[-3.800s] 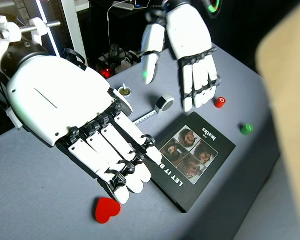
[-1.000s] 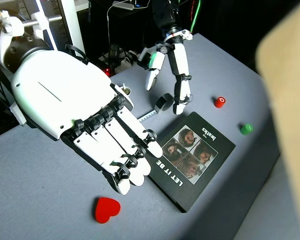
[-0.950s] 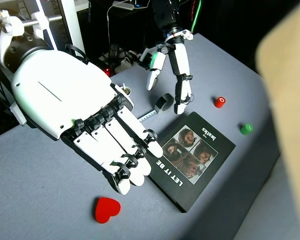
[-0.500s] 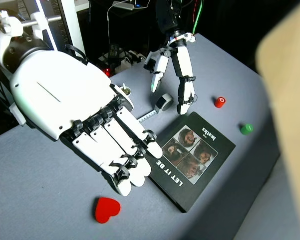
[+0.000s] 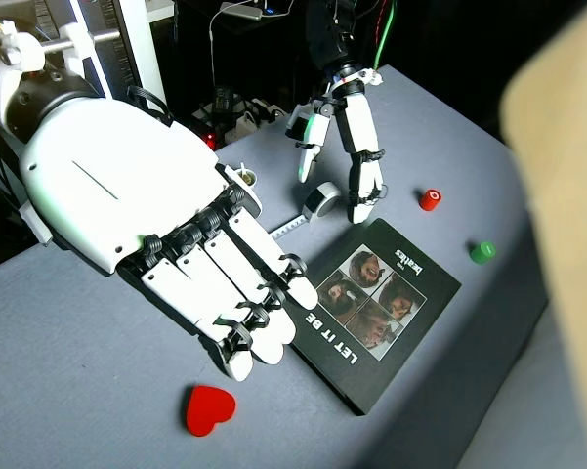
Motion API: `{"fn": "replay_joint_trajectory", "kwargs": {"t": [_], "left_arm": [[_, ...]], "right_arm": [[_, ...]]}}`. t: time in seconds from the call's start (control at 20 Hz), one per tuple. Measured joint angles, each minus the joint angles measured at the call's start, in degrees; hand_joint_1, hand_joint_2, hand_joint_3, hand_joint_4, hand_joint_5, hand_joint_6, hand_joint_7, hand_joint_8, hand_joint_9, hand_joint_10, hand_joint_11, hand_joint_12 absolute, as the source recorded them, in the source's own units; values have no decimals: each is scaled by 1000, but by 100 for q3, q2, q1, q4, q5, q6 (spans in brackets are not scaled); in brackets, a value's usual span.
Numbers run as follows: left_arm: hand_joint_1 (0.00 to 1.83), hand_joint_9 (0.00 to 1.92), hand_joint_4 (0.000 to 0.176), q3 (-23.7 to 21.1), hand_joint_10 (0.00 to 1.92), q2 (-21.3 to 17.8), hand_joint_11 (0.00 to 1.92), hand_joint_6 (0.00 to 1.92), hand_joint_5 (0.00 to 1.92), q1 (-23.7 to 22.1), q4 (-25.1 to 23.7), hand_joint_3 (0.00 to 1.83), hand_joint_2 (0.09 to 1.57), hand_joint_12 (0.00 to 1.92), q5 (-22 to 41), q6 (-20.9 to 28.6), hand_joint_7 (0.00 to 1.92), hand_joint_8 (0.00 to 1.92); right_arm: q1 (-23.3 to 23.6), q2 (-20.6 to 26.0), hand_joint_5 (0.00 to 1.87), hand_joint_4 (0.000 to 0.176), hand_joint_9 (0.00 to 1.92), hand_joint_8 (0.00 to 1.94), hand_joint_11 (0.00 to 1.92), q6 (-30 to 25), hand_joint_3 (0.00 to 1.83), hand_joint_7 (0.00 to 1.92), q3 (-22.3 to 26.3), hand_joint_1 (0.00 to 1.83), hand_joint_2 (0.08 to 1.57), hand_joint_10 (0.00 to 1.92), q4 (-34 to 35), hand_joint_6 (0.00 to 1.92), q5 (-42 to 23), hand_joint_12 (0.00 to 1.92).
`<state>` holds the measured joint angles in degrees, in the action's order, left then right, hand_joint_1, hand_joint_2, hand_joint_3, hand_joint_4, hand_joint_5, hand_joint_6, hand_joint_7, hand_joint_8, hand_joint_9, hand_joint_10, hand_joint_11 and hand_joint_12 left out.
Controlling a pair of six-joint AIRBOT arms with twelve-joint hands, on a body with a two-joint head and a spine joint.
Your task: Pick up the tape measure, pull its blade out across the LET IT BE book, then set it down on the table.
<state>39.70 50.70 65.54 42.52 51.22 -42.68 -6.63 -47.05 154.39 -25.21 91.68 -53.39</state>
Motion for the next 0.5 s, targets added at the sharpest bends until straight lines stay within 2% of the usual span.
{"fn": "replay_joint_trajectory", "kwargs": {"t": [0.2, 0.5], "left_arm": [[950, 302, 0, 39, 6, 103, 5, 6, 345, 48, -50, 1, 1072, 699, 26, -90, 356, 9], [1010, 297, 0, 22, 4, 203, 5, 0, 335, 103, -55, 0, 1067, 689, 63, -302, 359, 3]], "right_arm": [[0, 0, 208, 87, 238, 1, 0, -4, 0, 280, 0, 77, 1190, 2, 0, 1, 0, 847], [2, 0, 207, 87, 258, 6, 0, -7, 0, 306, 0, 79, 1189, 6, 0, 1, 2, 835]]}}
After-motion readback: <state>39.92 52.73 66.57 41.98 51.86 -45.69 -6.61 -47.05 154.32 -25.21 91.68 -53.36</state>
